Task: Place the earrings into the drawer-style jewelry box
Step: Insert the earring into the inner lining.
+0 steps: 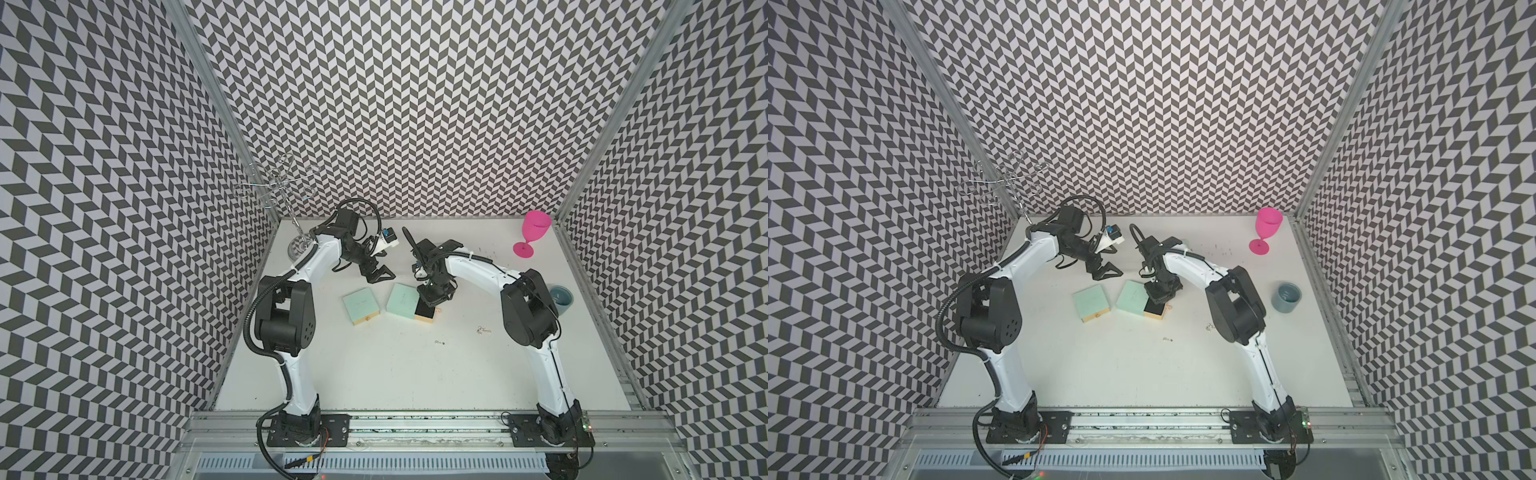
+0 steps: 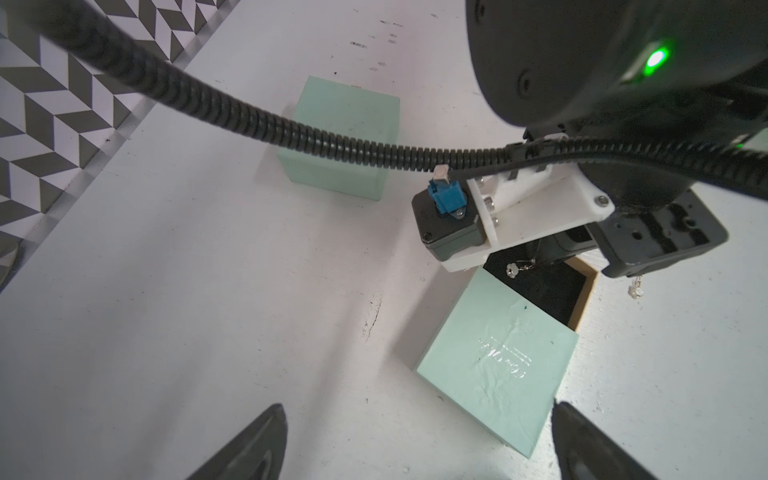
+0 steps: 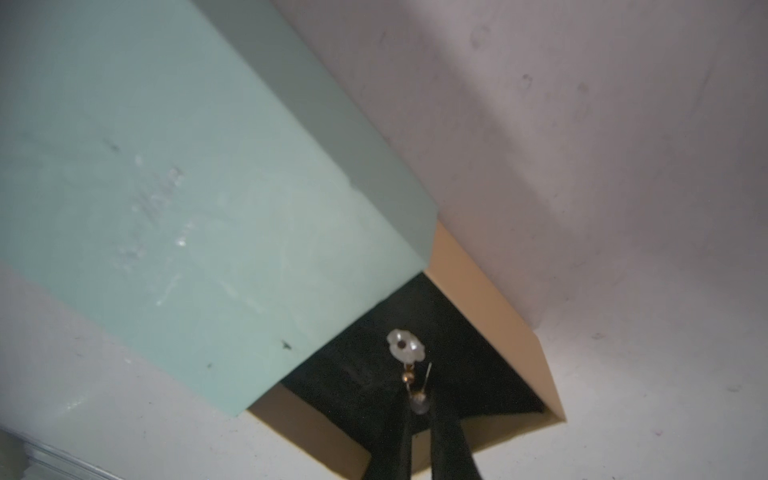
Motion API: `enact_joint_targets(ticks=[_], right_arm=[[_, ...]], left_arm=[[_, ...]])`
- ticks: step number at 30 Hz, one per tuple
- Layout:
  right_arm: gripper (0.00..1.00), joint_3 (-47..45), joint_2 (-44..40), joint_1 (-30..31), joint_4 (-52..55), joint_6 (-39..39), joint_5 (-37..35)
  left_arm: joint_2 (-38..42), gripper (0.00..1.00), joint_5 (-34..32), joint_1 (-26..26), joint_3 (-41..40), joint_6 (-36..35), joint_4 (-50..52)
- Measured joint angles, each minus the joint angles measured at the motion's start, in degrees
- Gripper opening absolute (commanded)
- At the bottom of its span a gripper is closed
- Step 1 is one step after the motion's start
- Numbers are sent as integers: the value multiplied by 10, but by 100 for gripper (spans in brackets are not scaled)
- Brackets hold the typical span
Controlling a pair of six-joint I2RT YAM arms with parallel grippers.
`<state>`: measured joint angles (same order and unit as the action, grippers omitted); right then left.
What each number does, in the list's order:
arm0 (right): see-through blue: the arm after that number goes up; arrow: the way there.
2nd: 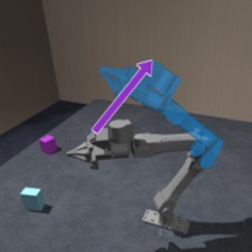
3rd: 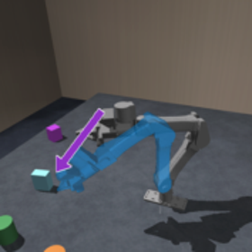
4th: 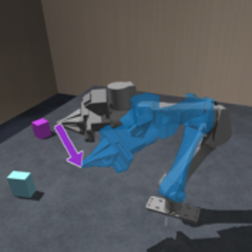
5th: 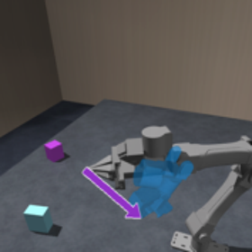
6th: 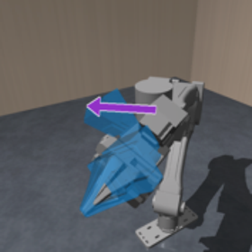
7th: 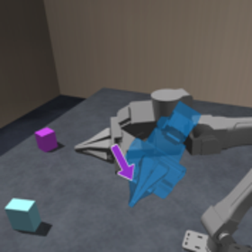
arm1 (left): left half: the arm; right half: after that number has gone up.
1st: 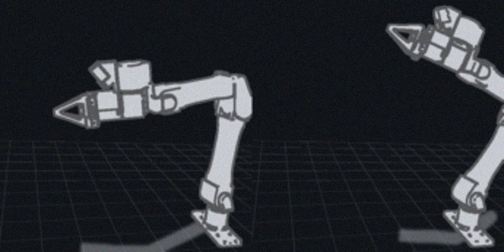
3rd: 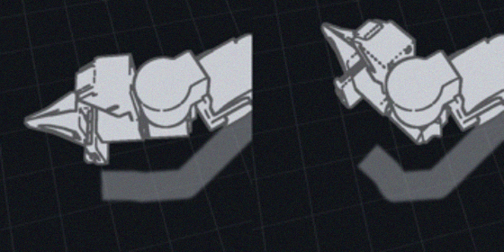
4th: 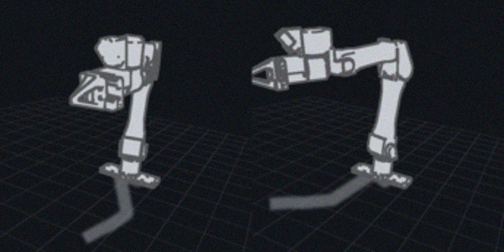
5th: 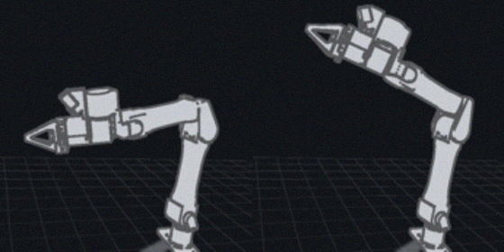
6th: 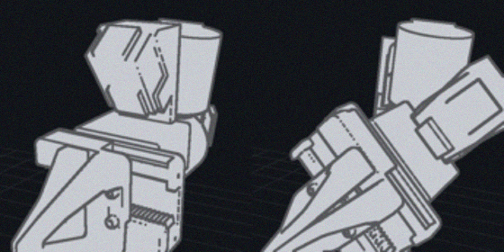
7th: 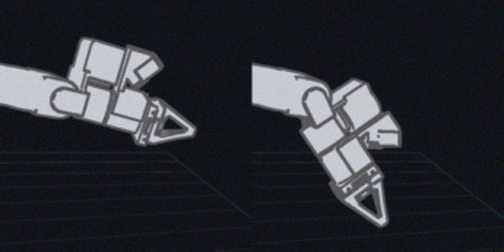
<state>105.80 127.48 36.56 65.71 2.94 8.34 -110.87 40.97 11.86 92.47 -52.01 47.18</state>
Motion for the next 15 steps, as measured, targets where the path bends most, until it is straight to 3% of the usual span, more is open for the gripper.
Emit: enact_joint_targets(ticks=[15], right_arm=[[15, 32, -3, 0, 0, 2, -24]], left_arm=[[0, 100, 0, 0, 0, -5, 0]])
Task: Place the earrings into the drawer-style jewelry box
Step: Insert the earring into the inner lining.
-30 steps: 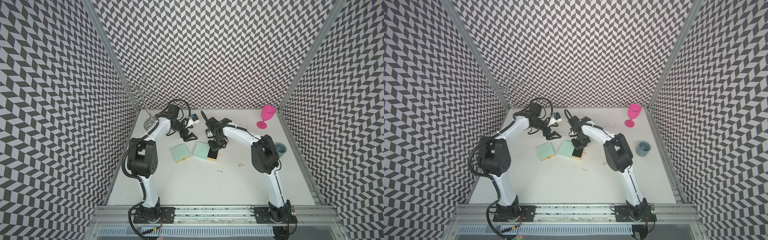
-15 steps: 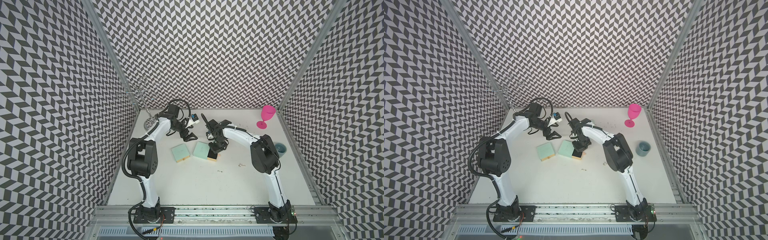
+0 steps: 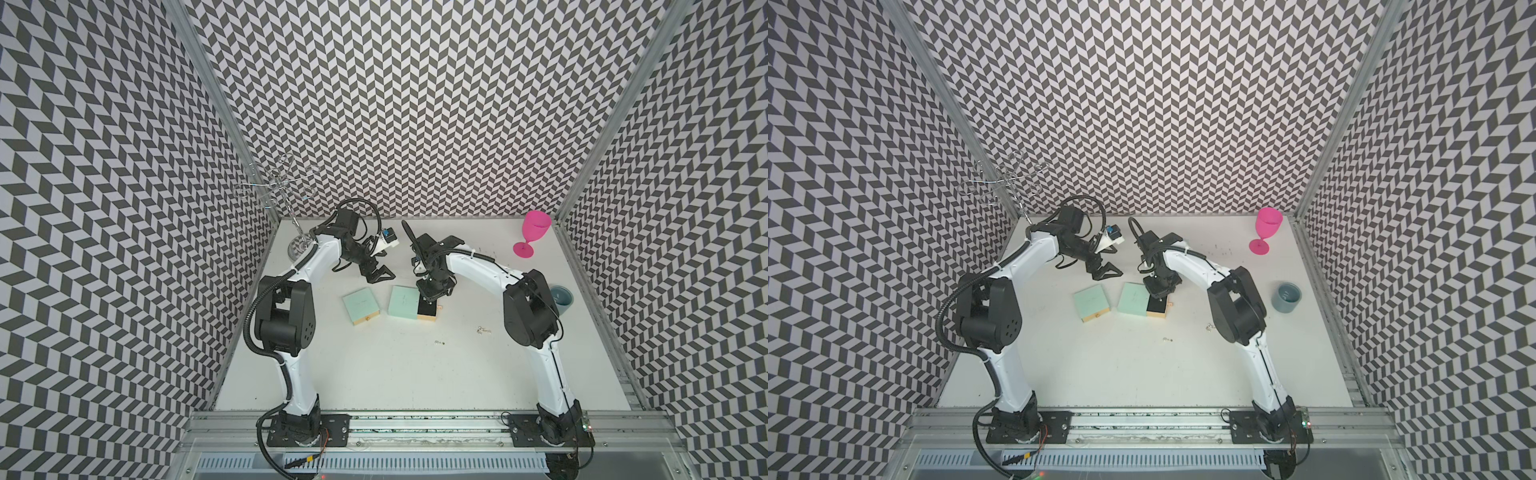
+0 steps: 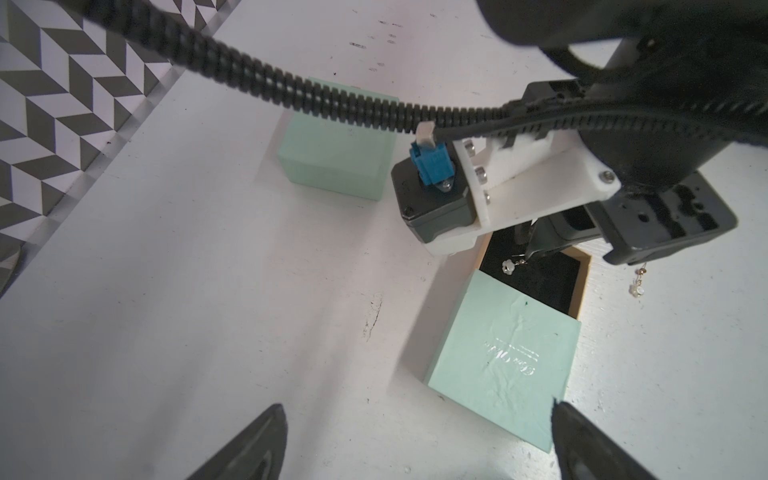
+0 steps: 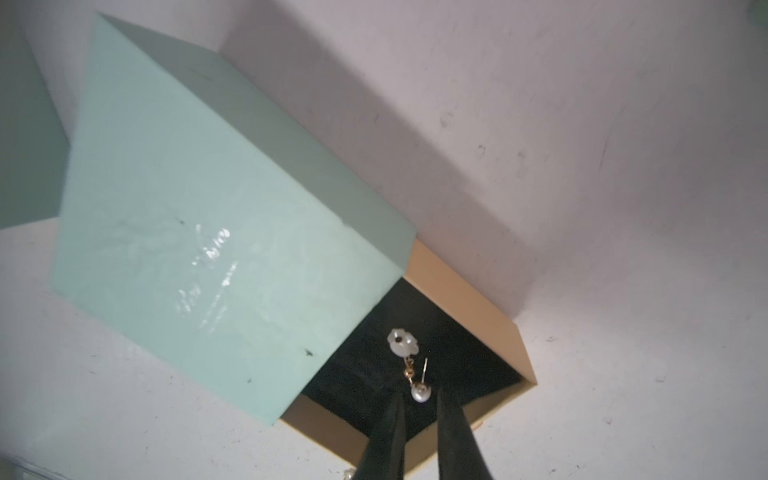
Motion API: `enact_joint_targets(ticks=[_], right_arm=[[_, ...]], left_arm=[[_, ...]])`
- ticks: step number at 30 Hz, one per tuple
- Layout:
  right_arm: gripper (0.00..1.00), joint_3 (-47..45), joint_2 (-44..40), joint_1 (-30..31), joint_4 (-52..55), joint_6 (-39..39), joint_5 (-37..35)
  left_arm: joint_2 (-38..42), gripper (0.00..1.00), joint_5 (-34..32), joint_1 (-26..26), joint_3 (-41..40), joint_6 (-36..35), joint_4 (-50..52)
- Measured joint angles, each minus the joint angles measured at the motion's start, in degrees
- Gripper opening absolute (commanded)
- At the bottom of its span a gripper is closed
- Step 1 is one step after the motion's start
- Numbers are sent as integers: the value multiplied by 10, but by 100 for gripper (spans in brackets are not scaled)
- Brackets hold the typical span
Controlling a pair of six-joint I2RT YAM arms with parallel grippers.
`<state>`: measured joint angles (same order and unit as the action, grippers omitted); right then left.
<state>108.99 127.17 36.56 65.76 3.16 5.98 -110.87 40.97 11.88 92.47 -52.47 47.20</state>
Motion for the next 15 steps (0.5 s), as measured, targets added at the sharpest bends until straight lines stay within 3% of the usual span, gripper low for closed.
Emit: enact_joint_targets(ticks=[15], right_arm=[[8, 1, 0, 0, -15, 0, 5]], left_arm=[[-1, 95, 0, 15, -1, -19, 17]])
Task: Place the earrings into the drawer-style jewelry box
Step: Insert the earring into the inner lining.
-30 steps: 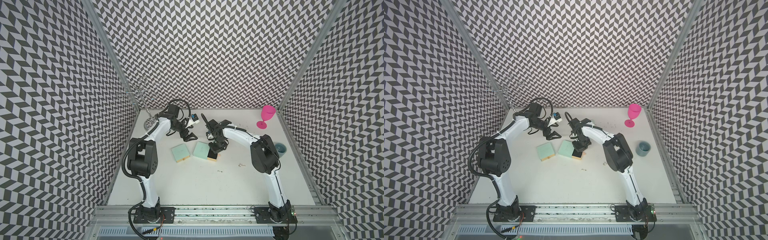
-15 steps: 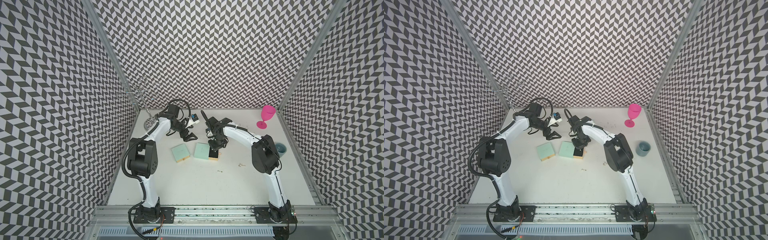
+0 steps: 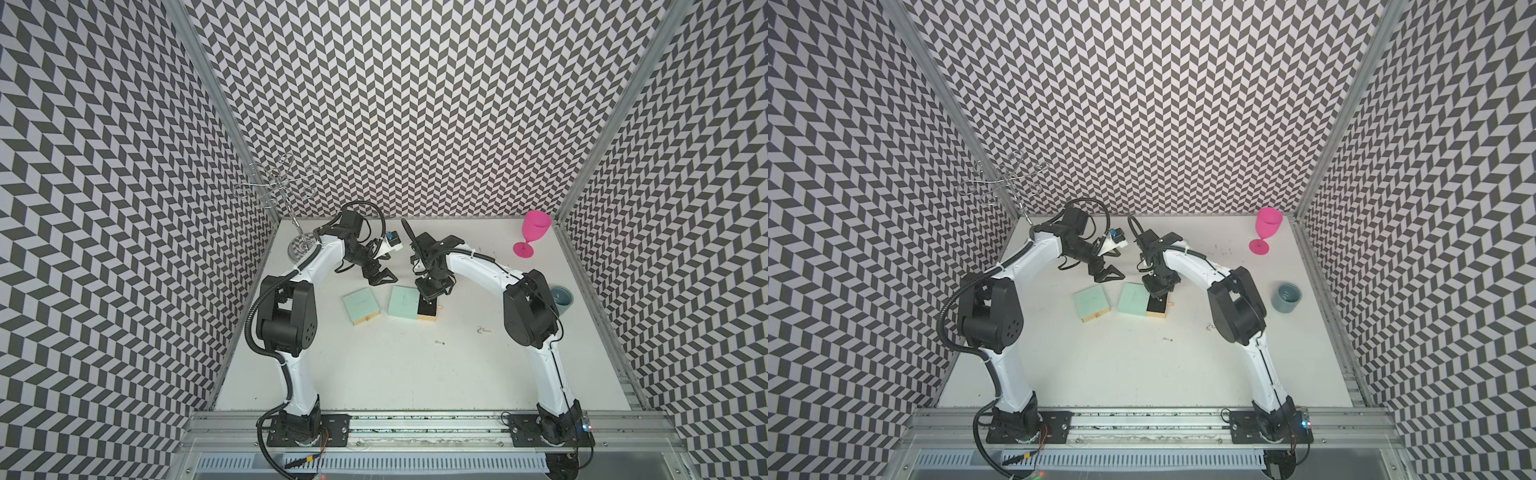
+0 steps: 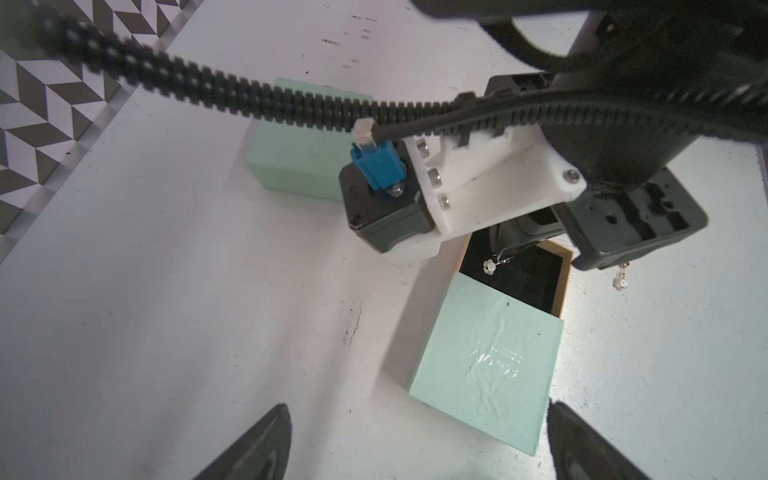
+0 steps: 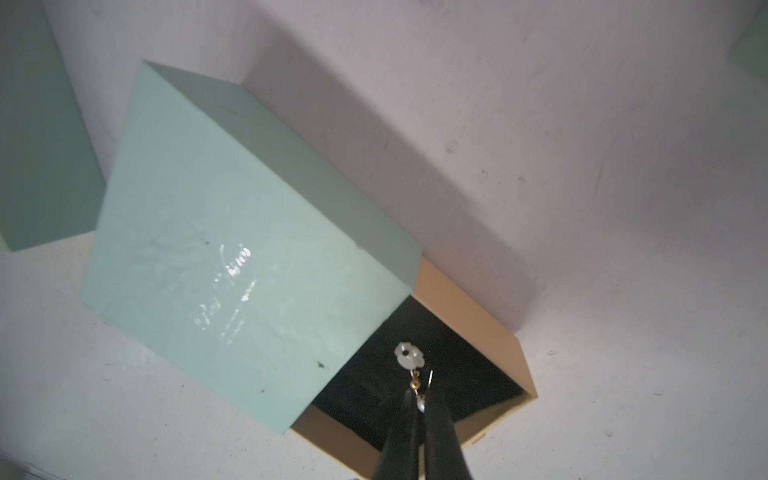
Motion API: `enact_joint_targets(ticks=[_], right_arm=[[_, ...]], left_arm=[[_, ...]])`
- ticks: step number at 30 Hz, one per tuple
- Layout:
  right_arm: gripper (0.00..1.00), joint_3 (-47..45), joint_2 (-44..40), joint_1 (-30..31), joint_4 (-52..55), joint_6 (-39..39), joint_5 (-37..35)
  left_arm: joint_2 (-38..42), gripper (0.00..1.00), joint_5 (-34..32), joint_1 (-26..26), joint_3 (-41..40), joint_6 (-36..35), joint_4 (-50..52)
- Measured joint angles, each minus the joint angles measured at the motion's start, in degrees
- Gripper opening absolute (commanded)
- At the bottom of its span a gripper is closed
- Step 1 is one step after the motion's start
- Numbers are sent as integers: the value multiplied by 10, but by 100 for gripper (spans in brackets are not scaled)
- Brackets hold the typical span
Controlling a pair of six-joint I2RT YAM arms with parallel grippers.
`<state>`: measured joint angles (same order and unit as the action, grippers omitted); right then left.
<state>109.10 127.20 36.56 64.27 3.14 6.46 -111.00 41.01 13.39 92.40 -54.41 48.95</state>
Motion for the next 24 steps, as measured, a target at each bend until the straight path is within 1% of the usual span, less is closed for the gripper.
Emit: enact_joint_targets(ticks=[12, 24], right_arm=[[8, 1, 19, 0, -26, -1, 11], [7, 0, 24, 0, -35, -2, 13]], left_arm=[[-5, 94, 0, 15, -29, -13, 9], [-24, 94, -2, 23, -30, -14, 8]])
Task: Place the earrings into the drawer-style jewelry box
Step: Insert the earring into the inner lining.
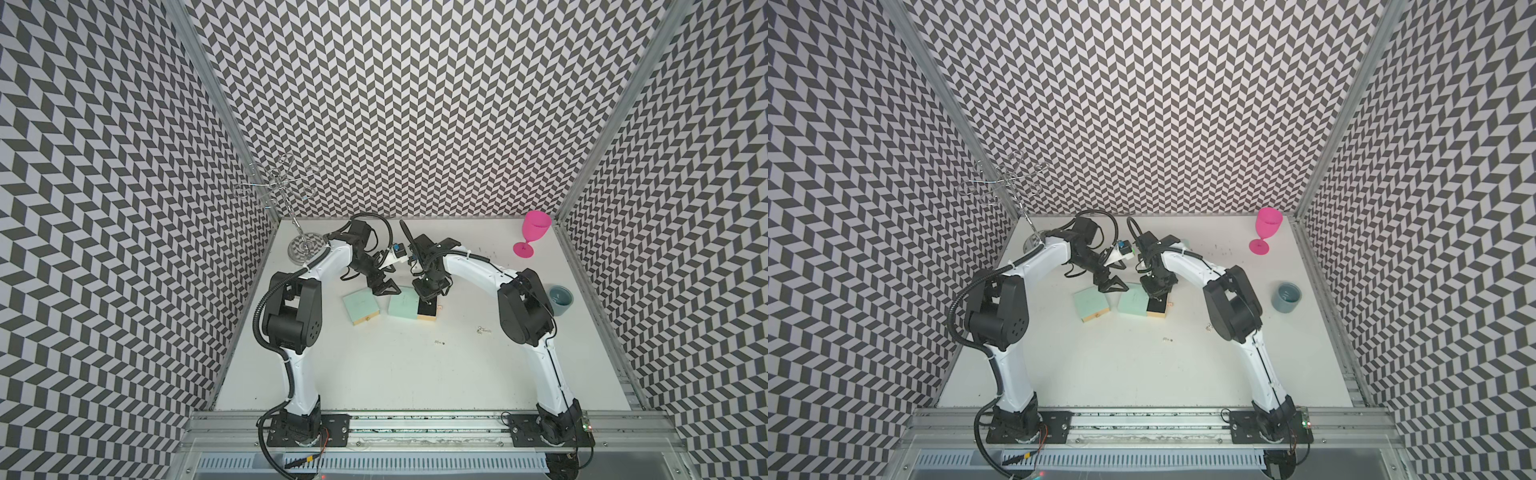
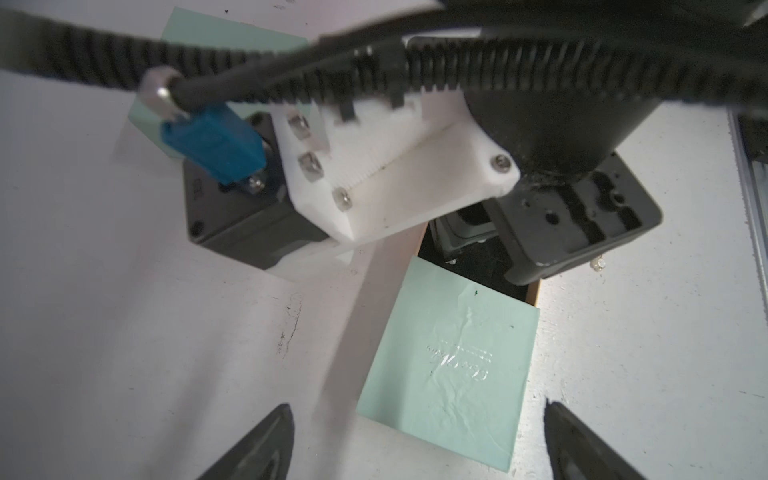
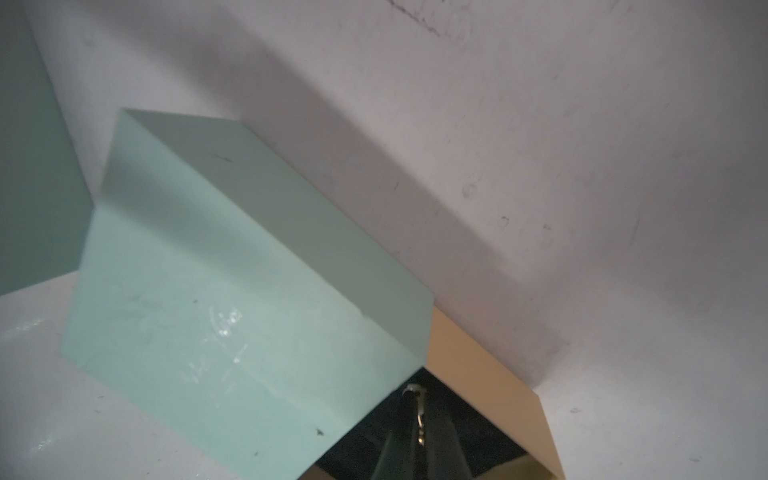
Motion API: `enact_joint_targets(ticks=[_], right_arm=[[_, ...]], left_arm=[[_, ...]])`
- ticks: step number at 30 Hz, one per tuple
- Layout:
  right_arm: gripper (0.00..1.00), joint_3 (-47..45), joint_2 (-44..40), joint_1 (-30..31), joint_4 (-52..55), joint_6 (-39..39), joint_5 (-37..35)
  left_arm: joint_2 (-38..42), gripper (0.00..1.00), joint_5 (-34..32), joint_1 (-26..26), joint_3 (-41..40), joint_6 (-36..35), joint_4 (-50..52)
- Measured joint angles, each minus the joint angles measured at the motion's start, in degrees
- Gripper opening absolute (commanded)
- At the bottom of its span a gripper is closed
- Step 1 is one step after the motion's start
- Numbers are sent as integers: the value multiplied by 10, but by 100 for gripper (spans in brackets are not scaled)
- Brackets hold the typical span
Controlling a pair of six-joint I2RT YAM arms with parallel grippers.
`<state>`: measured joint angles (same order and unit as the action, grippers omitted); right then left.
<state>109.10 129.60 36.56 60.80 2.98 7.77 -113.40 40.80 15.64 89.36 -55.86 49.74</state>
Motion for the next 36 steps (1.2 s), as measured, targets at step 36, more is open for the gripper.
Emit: enact_joint_targets(ticks=[36], right_arm=[[11, -18, -32, 0, -25, 2, -21]], left_arm=[[-15, 95, -22, 1, -6, 2, -25]])
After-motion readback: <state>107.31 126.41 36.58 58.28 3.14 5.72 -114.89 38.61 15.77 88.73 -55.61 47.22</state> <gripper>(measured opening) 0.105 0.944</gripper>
